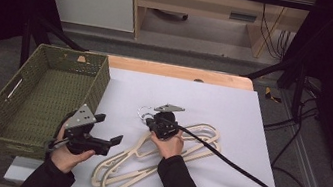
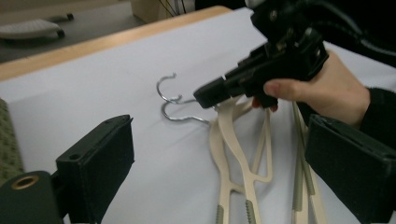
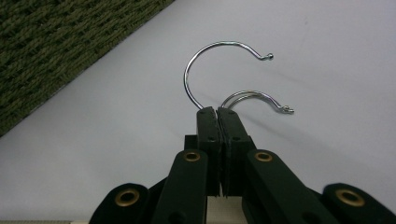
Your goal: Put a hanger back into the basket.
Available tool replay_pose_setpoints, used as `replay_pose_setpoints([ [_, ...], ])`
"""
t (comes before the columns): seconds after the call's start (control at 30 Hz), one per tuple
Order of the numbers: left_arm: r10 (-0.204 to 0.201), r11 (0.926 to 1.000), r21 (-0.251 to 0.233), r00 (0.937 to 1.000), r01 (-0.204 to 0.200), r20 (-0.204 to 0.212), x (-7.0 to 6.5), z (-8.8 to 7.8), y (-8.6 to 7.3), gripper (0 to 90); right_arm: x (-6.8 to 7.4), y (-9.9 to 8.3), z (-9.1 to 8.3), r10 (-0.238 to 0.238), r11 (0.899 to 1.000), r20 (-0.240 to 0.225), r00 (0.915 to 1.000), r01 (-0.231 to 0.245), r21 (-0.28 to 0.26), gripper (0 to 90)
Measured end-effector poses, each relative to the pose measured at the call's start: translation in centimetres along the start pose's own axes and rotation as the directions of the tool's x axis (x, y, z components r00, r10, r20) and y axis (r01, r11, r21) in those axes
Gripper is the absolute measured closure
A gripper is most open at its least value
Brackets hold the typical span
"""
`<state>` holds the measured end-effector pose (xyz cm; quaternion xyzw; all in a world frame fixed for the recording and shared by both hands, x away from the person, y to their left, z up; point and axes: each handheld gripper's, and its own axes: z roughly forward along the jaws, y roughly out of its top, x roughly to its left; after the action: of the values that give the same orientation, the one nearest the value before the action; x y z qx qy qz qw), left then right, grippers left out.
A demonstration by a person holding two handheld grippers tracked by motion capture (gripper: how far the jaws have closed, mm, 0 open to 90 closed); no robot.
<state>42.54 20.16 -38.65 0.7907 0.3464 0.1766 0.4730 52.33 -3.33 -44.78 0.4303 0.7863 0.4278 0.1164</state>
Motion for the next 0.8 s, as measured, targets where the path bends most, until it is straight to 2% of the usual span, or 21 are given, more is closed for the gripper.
replay_pose_setpoints([
  [0.03, 0.0, 1.0, 0.0, 1.0, 0.0, 0.0, 0.0, 0.0, 0.0, 10.0, 0.1, 0.0, -0.1, 0.002, 1.0, -0.004, 1.0, -0.002, -0.006, 89.2],
  [0.17, -0.012, 0.996, 0.088, 0.9994, 0.009, 0.034, -0.3, 2.6, -0.6, 15.3, 0.2, 0.0, -0.4, -0.017, 1.0, -0.009, 0.9998, 0.017, -0.016, 89.2],
  [0.2, -0.012, 0.996, 0.088, 0.9994, 0.009, 0.034, -0.3, 2.6, -0.6, 16.3, 0.2, 0.0, -0.4, -0.017, 1.0, -0.009, 0.9998, 0.017, -0.016, 89.2],
  [0.27, -0.012, 0.9921, 0.125, 0.9988, 0.006, 0.047, -0.5, 4.2, -0.6, 19.2, 0.2, 0.0, -0.5, -0.026, 0.999, -0.009, 0.9996, 0.026, -0.029, 89.3],
  [0.3, -0.012, 0.9921, 0.125, 0.9988, 0.006, 0.047, -0.5, 4.2, -0.6, 20.6, 0.2, 0.0, -0.5, -0.026, 0.999, -0.009, 0.9996, 0.026, -0.029, 89.3],
  [0.33, -0.017, 0.9902, 0.139, 0.9986, 0.01, 0.049, -0.6, 4.8, -0.6, 20.6, 0.3, 0.1, -0.6, -0.028, 0.999, -0.008, 0.9996, 0.028, -0.032, 89.3],
  [0.4, -0.038, 0.9825, 0.185, 0.9953, 0.021, 0.089, -0.5, 6.4, -0.4, 26.2, 0.4, 0.1, -0.9, -0.022, 0.999, -0.012, 0.9997, 0.021, -0.033, 89.2],
  [0.47, -0.038, 0.9807, 0.195, 0.9949, 0.019, 0.093, -0.5, 7.0, -0.3, 28.8, 0.5, 0.1, -1.0, -0.023, 0.999, -0.017, 0.9996, 0.022, -0.036, 89.3],
  [0.5, -0.035, 0.9769, 0.213, 0.995, 0.014, 0.094, -0.6, 7.9, -0.3, 30.1, 0.6, 0.1, -1.2, -0.029, 0.999, -0.021, 0.9994, 0.028, -0.043, 89.3],
  [0.53, -0.035, 0.9769, 0.213, 0.995, 0.014, 0.094, -0.6, 7.9, -0.3, 31.3, 0.6, 0.1, -1.2, -0.029, 0.999, -0.021, 0.9994, 0.028, -0.043, 89.3],
  [0.57, -0.039, 0.9762, 0.216, 0.9944, 0.018, 0.098, -0.6, 8.3, -0.3, 31.3, 0.6, 0.1, -1.2, -0.033, 0.998, -0.021, 0.9992, 0.032, -0.048, 89.3],
  [0.6, -0.046, 0.973, 0.23, 0.9937, 0.022, 0.102, -0.7, 8.9, -0.4, 35.3, 0.7, 0.2, -1.4, -0.044, 0.998, -0.024, 0.9987, 0.043, -0.055, 89.3],
  [0.63, -0.046, 0.973, 0.23, 0.9937, 0.022, 0.102, -0.7, 8.9, -0.4, 36.9, 0.7, 0.2, -1.4, -0.044, 0.998, -0.024, 0.9987, 0.043, -0.055, 89.3],
  [0.7, -0.059, 0.9668, 0.254, 0.9925, 0.03, 0.107, -0.6, 9.7, -0.5, 39.9, 0.8, 0.2, -1.7, -0.05, 0.997, -0.025, 0.9984, 0.048, -0.064, 89.3],
  [0.8, -0.077, 0.9643, 0.261, 0.9901, 0.044, 0.117, -0.5, 10.2, -0.5, 45.0, 0.8, 0.3, -1.8, -0.05, 0.996, -0.027, 0.9984, 0.048, -0.072, 89.2],
])
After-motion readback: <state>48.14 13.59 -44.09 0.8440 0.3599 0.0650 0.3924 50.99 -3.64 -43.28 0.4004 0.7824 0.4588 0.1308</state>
